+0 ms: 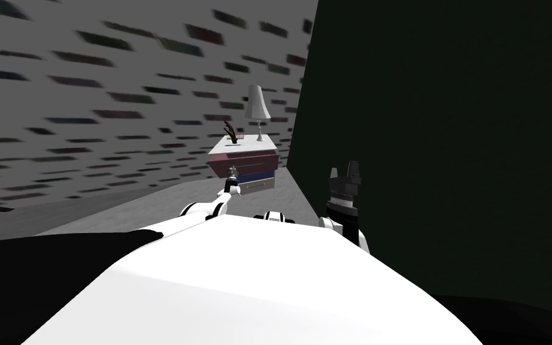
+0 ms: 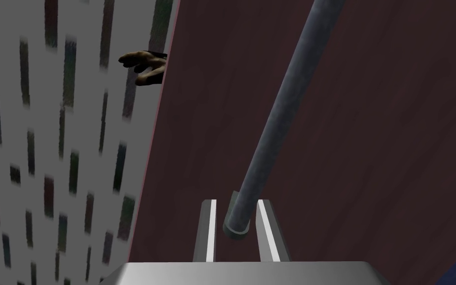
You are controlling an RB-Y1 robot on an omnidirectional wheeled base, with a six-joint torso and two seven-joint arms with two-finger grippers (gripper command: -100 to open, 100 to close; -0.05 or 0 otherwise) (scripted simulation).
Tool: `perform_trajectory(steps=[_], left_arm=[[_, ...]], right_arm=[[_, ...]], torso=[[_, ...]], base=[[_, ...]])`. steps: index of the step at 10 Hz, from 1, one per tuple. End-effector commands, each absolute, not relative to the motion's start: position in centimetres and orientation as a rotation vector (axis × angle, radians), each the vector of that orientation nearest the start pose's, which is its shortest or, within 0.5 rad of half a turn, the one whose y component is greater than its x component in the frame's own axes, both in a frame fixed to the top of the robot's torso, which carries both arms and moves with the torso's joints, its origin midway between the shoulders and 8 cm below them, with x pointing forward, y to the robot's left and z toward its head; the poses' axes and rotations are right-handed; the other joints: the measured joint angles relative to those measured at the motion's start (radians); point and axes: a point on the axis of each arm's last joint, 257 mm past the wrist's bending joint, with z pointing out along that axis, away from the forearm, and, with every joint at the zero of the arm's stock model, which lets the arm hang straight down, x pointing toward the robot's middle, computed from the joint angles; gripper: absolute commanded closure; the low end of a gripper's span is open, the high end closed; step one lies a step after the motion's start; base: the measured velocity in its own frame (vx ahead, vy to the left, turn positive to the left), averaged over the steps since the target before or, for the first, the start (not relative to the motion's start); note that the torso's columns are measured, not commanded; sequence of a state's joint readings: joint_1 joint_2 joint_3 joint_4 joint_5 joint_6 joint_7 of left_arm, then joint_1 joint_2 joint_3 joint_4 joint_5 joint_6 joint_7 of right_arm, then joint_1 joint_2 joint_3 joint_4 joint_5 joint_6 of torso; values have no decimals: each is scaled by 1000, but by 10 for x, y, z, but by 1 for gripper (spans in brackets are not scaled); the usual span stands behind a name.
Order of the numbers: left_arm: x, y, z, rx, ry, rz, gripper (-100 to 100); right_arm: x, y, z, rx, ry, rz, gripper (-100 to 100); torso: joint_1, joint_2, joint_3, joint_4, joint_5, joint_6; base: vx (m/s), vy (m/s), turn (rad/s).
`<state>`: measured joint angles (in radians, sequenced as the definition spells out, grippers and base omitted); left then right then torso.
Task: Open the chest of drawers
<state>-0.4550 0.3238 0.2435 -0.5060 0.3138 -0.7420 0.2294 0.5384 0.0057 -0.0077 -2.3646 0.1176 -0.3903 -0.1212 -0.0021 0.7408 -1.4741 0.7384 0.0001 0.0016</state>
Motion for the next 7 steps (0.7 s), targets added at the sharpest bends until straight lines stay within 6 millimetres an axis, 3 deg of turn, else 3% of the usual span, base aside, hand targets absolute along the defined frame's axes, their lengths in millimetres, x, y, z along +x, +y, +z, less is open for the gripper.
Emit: perform_trajectory(steps=[1, 2, 4, 7], left_arm=[[572, 470, -247, -1336, 646, -1219, 100], [577, 452, -249, -1331, 684, -1256, 100], [577, 452, -249, -1331, 684, -1256, 100], [588, 418, -247, -1306, 753, -1335, 100]], right_arm=[[344, -275, 28, 690, 681, 1296, 0], [344, -275, 28, 690, 681, 1296, 0], [344, -275, 28, 690, 681, 1296, 0], [344, -275, 28, 690, 681, 1296, 0]], torso=[[1, -1, -1, 0, 0, 0], [3, -7, -4, 1, -2, -1], [4, -6, -4, -1, -1, -5], [3, 0, 0, 0, -1, -7]], base=[[-104, -40, 3], [-23, -79, 294], [-1, -59, 109], [-2, -77, 291]])
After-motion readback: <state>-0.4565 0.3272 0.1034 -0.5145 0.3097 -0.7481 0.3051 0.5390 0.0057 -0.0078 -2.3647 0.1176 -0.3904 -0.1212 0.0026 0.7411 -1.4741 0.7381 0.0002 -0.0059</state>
